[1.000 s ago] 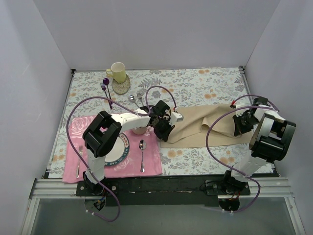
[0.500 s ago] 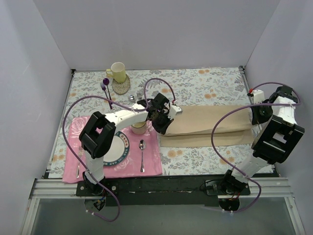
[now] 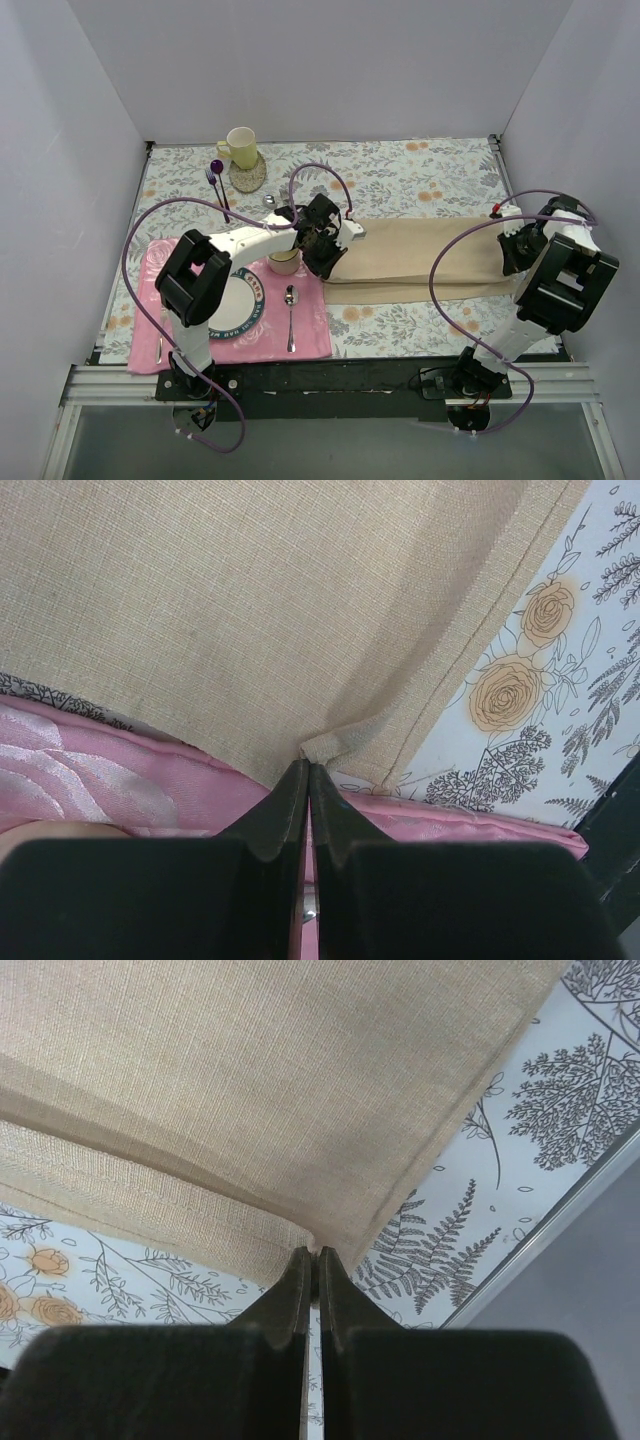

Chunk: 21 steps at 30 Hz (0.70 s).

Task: Fold the napkin into a case and place the utensils inside
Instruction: Fold and flatten the napkin at the center of the board.

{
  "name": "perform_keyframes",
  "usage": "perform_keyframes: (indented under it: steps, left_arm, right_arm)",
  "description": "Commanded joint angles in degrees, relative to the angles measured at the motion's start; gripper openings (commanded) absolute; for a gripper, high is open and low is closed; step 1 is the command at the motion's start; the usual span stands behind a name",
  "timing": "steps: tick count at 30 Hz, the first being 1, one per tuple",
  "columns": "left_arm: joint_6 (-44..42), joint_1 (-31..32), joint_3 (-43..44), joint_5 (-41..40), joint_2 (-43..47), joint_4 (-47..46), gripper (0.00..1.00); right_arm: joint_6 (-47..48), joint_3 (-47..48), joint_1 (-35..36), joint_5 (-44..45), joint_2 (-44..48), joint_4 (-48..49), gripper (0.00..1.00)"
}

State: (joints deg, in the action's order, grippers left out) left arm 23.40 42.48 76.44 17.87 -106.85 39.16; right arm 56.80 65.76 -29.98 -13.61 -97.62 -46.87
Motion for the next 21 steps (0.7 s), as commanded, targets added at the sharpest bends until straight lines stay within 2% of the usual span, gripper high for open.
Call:
perform_keyframes:
  steps: [1,12,17,21]
  left_arm:
    - [0.8,0.2,0.2,0.8,0.8,0.5,0.0]
    - [1.3,1.0,4.1,1.0,3.2,1.9,0.0]
    - [3.7,-1.7,9.0,-1.6,1.6,-0.1,0.0]
    - [7.5,-5.6,15.2,-2.3,0.1,-2.0,0.0]
  right_arm:
    - [0.4,1.3,-0.1,0.4,-1.1,3.4,0.01]
    - [0.4,8.2,-0.3,-2.7,-0.2,2.0,0.01]
    - [-7.7,19.2,0.0,-7.9,-3.4,1.6,0.01]
    - [-14.2,24.7,1.1,-10.3,-6.0,6.9,0.01]
